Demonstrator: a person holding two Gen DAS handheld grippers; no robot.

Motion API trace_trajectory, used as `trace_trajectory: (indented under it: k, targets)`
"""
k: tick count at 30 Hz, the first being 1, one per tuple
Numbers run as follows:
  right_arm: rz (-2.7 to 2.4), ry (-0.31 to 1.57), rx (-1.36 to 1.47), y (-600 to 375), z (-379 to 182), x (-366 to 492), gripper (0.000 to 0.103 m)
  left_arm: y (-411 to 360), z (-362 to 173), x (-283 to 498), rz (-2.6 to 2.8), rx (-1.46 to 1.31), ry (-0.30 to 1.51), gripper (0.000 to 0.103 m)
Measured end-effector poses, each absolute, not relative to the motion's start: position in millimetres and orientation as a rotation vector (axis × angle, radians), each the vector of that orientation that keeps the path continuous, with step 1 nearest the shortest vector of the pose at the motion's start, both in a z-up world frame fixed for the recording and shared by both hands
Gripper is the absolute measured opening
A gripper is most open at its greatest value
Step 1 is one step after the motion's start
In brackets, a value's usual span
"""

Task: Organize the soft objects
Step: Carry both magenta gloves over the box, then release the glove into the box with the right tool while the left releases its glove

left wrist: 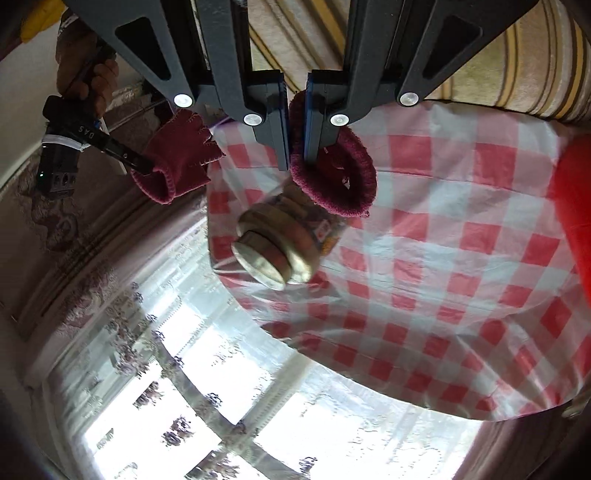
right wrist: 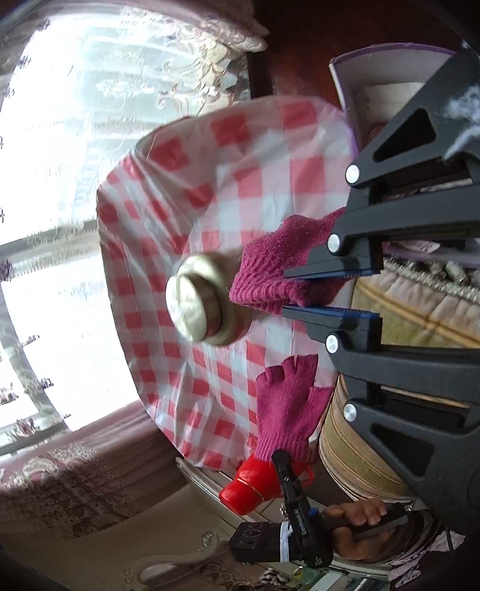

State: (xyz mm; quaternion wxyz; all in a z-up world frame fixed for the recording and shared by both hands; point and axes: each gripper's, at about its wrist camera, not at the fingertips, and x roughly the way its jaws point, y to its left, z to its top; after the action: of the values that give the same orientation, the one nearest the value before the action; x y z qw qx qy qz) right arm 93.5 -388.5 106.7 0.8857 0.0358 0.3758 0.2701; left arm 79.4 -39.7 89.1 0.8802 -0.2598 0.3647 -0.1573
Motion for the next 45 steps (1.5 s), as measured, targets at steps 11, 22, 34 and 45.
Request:
trace_trajectory:
  k: [11,22,34,45]
  targets:
    - [0.29,0.812,0.222,-538,59,39,0.016,-209,97,97,-0.665,-0.402,0.886,0.007]
    - [0.144,0.84,0.239,-601,17,6,0.016,-341,19,129,-0.783,-0.331,1.157,0.007]
    - [0.201,0.875,0.071,-554,-5,9,0.016,-325,-21,127,-0.558,-0.179,1.347,0.06]
    - [0.397,0.942,-0.079,-463,-37,15,0.033,-245,-4,93,-0.562,-0.322,1.235,0.061]
